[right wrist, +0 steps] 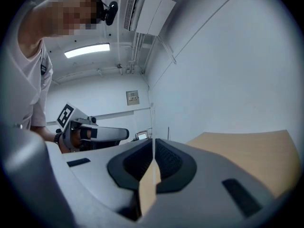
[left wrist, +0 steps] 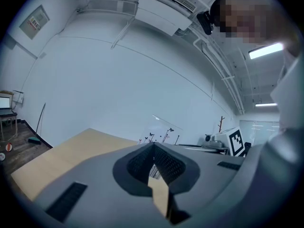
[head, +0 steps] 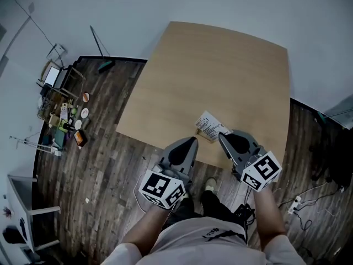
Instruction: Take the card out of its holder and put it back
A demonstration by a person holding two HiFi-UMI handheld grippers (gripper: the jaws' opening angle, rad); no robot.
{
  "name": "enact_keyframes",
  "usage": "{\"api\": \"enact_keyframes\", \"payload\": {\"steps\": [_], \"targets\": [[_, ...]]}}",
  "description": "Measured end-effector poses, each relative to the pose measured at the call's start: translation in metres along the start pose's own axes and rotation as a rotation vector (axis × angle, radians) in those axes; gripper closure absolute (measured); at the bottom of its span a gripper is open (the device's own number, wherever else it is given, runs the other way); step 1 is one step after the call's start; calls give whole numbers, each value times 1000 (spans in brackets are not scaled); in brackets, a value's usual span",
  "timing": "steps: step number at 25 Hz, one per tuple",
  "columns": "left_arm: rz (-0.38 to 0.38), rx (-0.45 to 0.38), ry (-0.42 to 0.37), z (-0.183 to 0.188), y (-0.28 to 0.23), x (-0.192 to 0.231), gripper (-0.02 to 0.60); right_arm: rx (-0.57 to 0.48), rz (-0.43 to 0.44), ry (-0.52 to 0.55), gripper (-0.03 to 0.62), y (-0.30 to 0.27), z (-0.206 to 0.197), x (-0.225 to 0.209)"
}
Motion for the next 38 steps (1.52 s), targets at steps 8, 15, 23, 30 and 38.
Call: {"api": "enact_keyframes", "payload": {"steps": [8, 15, 23, 30, 38], "targets": [[48, 38, 28, -38, -17, 15, 569, 50, 71, 15, 569, -8, -52, -32], [90, 67, 54, -64, -34, 29, 569, 97, 133, 9, 569, -26, -81, -55], [158, 99, 83, -106, -46, 39, 569, 160, 183, -29, 569, -42, -138, -81], [180, 126, 116, -128, -46, 46, 569, 184, 195, -41, 569, -53, -165, -84], [188, 145, 122, -137, -47, 51, 569, 207, 208, -38, 569, -63, -184, -88]]}}
Point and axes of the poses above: the fingertips, and each gripper's own axes: y backward along the fingers, x to its left, z out of its top, the point moved 8 cm from there along y, backward along the fingers, and after that the axes turned 8 degrees about -z, right-handed, at the moved point
